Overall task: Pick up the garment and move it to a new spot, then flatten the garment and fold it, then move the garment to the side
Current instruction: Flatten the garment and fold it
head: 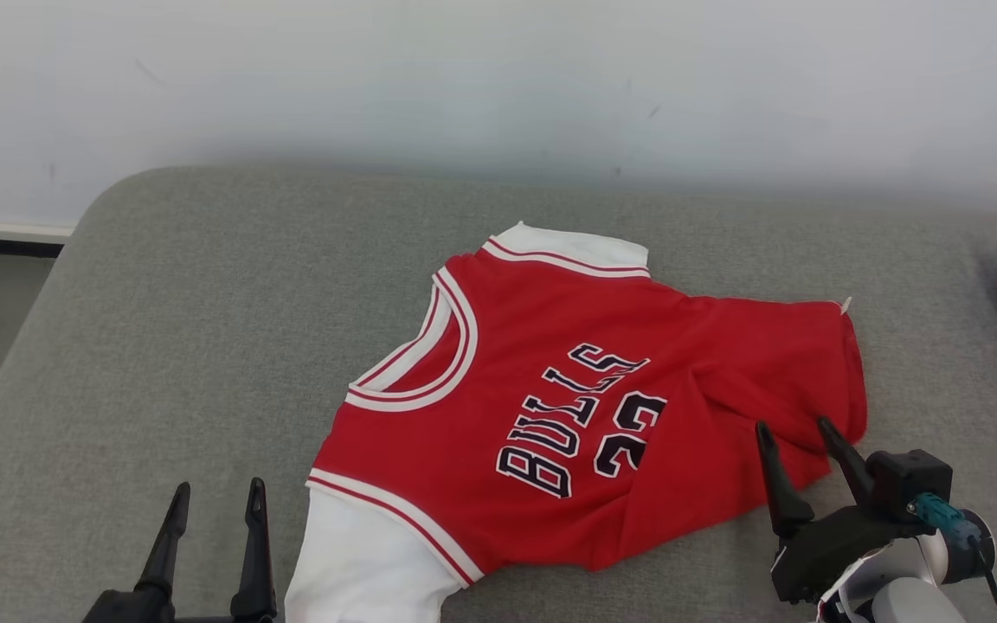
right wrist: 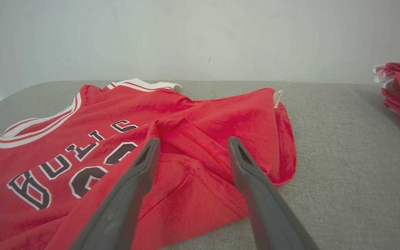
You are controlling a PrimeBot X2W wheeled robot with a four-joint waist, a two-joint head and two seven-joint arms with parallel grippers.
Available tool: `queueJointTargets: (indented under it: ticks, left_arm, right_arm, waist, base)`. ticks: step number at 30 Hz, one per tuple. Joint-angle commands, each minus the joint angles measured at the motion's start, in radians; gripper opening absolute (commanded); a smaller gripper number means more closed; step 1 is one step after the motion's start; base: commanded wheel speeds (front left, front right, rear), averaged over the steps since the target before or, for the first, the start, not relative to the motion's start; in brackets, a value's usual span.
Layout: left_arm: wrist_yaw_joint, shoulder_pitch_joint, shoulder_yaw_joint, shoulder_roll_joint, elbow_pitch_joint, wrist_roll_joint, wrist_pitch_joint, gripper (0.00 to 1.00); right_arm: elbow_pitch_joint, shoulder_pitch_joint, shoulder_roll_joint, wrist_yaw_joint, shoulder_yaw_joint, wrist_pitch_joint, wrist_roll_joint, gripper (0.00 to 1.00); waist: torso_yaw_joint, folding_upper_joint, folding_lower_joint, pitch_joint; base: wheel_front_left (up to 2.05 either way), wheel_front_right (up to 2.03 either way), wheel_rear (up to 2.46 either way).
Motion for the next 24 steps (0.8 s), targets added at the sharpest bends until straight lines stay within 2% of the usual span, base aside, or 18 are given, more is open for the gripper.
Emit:
queueJointTargets:
  ticks: [1, 11, 12, 14, 20, 24]
  left_arm:
    - [-0.005, -0.017, -0.003, -0.002, 0.003, -0.001, -0.003, 1.0]
    - [-0.005, -0.039, -0.017, -0.003, 0.015, -0.015, -0.003, 1.0]
    - [-0.005, -0.04, -0.018, -0.003, 0.015, -0.016, -0.003, 1.0]
    - [-0.005, -0.041, -0.018, -0.003, 0.015, -0.018, -0.003, 1.0]
    - [-0.006, -0.028, -0.013, -0.004, 0.019, -0.016, -0.003, 1.0]
    - [-0.006, -0.012, -0.015, -0.004, 0.025, -0.02, -0.003, 1.0]
  right_arm:
    - [0.025, -0.021, -0.007, -0.003, 0.003, -0.006, 0.001, 1.0]
    - [0.28, -0.128, -0.028, -0.003, 0.014, -0.029, 0.005, 1.0]
    - [0.298, -0.137, -0.027, -0.003, 0.016, -0.035, 0.006, 0.49]
    - [0.33, -0.151, -0.024, -0.003, 0.025, -0.044, 0.009, 0.0]
    - [0.356, -0.157, -0.021, -0.003, 0.028, -0.085, 0.02, 0.0]
    - [0.298, -0.11, -0.02, -0.003, 0.011, -0.1, 0.026, 0.0]
  waist:
    - [0.03, 0.0, 0.0, 0.021]
    - [0.092, 0.0, 0.0, 0.055]
    - [0.095, 0.0, 0.0, 0.057]
    - [0.097, 0.0, 0.0, 0.059]
    - [0.086, 0.0, 0.0, 0.044]
    - [0.06, 0.0, 0.0, 0.023]
  base:
    - [0.0, 0.0, 0.0]
    - [0.0, 0.0, 0.0]
    - [0.0, 0.0, 0.0]
    - [0.0, 0.0, 0.0]
    - [0.0, 0.0, 0.0]
    - [0.0, 0.0, 0.0]
